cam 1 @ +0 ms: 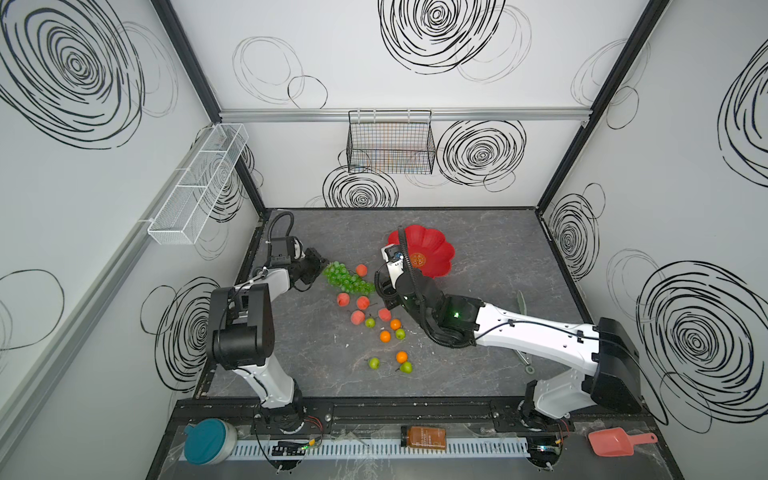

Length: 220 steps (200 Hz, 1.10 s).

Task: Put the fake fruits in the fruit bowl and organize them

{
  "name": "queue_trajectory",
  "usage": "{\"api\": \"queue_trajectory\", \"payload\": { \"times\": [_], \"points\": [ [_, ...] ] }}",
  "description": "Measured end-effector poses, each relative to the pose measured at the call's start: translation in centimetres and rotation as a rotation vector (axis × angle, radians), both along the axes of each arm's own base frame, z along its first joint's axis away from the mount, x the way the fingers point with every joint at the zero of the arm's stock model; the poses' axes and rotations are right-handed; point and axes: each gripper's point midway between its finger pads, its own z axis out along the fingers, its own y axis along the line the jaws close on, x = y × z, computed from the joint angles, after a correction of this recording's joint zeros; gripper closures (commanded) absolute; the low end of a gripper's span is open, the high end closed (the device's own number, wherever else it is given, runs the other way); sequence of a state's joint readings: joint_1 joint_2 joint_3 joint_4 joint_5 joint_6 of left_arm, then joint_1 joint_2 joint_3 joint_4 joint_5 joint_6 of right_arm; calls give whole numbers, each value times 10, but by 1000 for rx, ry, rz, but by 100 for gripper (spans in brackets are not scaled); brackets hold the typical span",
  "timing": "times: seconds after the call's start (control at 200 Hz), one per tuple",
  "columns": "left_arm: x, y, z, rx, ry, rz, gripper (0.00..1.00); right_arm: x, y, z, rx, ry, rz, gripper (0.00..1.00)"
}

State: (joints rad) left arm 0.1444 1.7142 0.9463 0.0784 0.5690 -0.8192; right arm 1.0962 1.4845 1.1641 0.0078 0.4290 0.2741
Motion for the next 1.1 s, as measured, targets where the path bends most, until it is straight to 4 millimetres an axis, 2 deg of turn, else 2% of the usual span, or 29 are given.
{"api": "queue_trajectory", "payload": {
  "times": [0.345, 0.56, 0.705, 0.84, 1.026, 1.101],
  "points": [
    [-3, -39, 37, 36, -124, -121, 100, 27, -52, -17, 96, 97, -85, 59],
    [-8, -56, 60, 64, -172, -166, 100, 44, -74, -23, 156, 161, -83, 60],
    [-7, -66, 79, 88, -205, -185, 100, 61, -97, -22, 202, 201, -99, 49],
    [-8, -74, 106, 104, -257, -199, 100, 73, -118, -23, 234, 228, -122, 42],
    [-8, -79, 141, 122, -312, -206, 100, 80, -141, -30, 240, 258, -152, 36],
    [-8, -80, 151, 126, -333, -206, 100, 79, -145, -34, 236, 270, -155, 33]
  ]
}}
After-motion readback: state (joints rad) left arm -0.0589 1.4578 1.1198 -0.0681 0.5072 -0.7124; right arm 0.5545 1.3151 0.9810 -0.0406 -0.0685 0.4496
